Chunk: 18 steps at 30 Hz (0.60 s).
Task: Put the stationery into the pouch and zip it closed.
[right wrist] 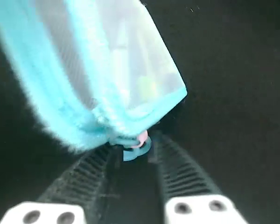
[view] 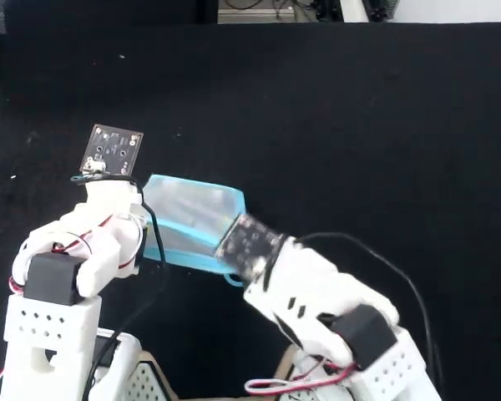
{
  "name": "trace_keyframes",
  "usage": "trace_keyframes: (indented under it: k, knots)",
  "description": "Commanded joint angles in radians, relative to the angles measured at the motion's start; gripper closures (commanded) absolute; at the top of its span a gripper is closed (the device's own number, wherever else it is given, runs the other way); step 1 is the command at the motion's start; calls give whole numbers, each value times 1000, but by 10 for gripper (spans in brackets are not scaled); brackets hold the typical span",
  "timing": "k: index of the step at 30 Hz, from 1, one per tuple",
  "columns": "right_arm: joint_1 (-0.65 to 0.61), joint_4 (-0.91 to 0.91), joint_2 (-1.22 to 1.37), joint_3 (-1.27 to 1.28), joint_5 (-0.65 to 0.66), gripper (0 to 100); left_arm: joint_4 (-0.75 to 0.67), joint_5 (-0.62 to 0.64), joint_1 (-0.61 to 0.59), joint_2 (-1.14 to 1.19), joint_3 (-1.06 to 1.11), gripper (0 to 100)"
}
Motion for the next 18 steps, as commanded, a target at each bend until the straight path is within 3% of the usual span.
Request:
trace_keyframes:
  k: [1,6,14,18]
  knots:
    - [-14,46,-68,-64,84,989,-6,-5,-1,6,-10,964]
    - [-14,133,-84,-240,84,988,-6,-5,1,6,-10,964]
    - [-14,97,24,-285,83,988,-6,-5,-2,6,-10,964]
    - [-15,48,38,-288,-9,988,-6,-5,-4,6,-10,964]
